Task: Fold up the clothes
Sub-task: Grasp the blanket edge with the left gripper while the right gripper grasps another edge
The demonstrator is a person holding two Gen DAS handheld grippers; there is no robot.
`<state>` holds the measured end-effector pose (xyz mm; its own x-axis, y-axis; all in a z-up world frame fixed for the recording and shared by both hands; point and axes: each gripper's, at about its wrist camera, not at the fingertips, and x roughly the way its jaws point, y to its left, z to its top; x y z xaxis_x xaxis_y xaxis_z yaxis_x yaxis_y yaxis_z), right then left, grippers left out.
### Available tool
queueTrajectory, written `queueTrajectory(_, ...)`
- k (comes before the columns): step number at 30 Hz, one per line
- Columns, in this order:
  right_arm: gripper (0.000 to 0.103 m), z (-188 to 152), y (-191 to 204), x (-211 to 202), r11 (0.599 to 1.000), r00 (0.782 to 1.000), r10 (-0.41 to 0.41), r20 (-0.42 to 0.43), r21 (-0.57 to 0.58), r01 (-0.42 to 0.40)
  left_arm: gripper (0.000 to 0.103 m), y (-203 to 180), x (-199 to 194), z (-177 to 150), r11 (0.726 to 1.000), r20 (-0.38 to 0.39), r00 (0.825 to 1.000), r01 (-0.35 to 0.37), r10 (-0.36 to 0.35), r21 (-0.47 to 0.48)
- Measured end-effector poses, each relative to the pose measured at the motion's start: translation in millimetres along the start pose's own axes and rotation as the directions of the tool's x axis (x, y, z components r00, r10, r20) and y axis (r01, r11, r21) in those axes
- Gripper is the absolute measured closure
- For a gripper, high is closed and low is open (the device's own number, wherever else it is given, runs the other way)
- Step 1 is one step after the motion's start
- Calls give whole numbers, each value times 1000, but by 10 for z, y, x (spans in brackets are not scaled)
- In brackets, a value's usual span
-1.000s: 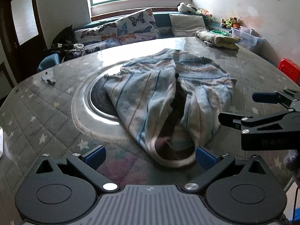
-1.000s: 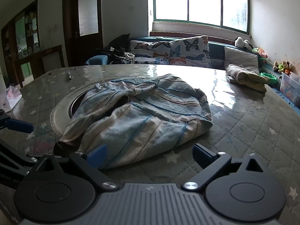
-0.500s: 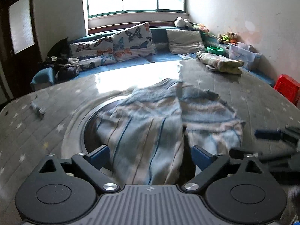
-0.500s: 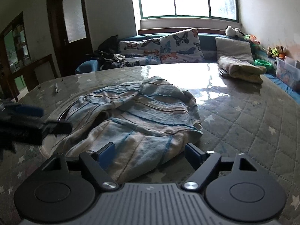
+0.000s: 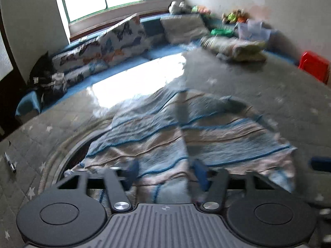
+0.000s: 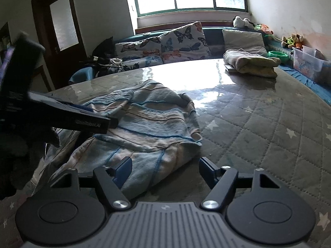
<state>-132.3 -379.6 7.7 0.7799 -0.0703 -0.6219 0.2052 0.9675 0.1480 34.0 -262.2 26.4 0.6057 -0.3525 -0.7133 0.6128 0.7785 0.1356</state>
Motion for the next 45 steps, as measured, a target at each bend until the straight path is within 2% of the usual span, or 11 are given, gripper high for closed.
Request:
queueTrajectory(4,35,75,12,39,1000,1000,3,-2,-21,-3,86,243,-49,-57,997,18,999,40,-39,-62)
queueTrajectory(7,41,158,68,121,999,999,35,-7,-33,-35,93,466,-233,-111,990,70,997,47,-38,-131)
queueTrajectory(12,48,314,245,372,993,995,97,-33,-67,-99,94,818,-507,-272,969,125,992,20,12,-248)
queueTrajectory(17,53,445,464,666,984,987,141,-81,-102,-149,94,1129,-772,-551,930,138,987,-30,86,-368)
queueTrajectory(26,59,586,571,1138,990,988,88,-126,-99,-100,95,1477,-1159,-1108,863,99,980,-102,172,-495)
queueTrajectory(31,87,561,618,1179,985,994,26,-107,-169,-44,95,1541,-1256,-1316,842,66,981,-122,183,-526)
queueTrajectory(35,100,564,555,1096,987,995,29,-97,-153,-43,95,1544,-1327,-1436,832,53,981,-130,188,-539)
queueTrajectory(39,99,599,519,1022,988,994,48,-97,-142,-61,95,1539,-1424,-1541,825,49,981,-132,190,-550)
queueTrajectory(41,93,628,516,1027,987,992,70,-102,-135,-84,95,1531,-1461,-1585,823,43,981,-132,186,-553)
queueTrajectory(43,81,641,546,1059,985,991,75,-107,-146,-90,95,1530,-1472,-1623,819,30,983,-133,180,-558)
queueTrajectory(45,79,628,601,1130,982,989,75,-129,-165,-96,94,1537,-1471,-1655,814,16,985,-133,172,-565)
